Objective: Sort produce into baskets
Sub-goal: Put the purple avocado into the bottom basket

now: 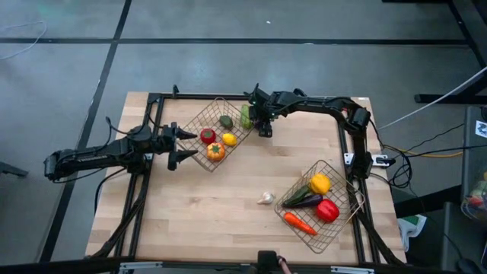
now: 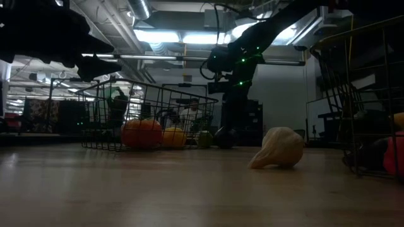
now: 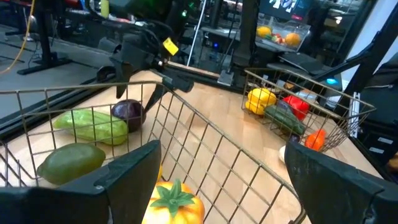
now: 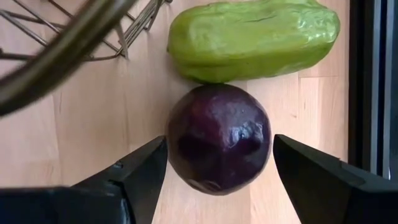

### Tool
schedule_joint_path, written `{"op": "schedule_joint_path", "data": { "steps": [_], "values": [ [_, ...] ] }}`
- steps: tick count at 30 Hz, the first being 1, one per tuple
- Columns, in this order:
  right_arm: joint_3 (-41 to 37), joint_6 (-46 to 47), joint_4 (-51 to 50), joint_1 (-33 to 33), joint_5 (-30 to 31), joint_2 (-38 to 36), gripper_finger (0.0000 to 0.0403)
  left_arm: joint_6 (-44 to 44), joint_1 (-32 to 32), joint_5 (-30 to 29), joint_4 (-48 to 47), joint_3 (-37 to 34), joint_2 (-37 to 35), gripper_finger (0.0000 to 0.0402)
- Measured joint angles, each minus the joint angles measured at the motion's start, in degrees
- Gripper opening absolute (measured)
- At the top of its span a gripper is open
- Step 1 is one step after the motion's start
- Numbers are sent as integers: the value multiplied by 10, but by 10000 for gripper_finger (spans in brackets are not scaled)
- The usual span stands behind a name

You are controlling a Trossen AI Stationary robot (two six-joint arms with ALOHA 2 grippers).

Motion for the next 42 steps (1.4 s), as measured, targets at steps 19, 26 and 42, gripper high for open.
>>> {"op": "schedule_joint_path", "data": {
  "steps": [19,26,42],
  "values": [
    [0,6,2,0,0,0,291,51,-1,5,-76,-1,-1,335],
    [0,8,0,0,0,0,291,127,-1,64,-45,-1,-46,335],
    [0,9,3,0,-1,0,291,137,-1,83,-130,-1,-181,335]
  ]
}}
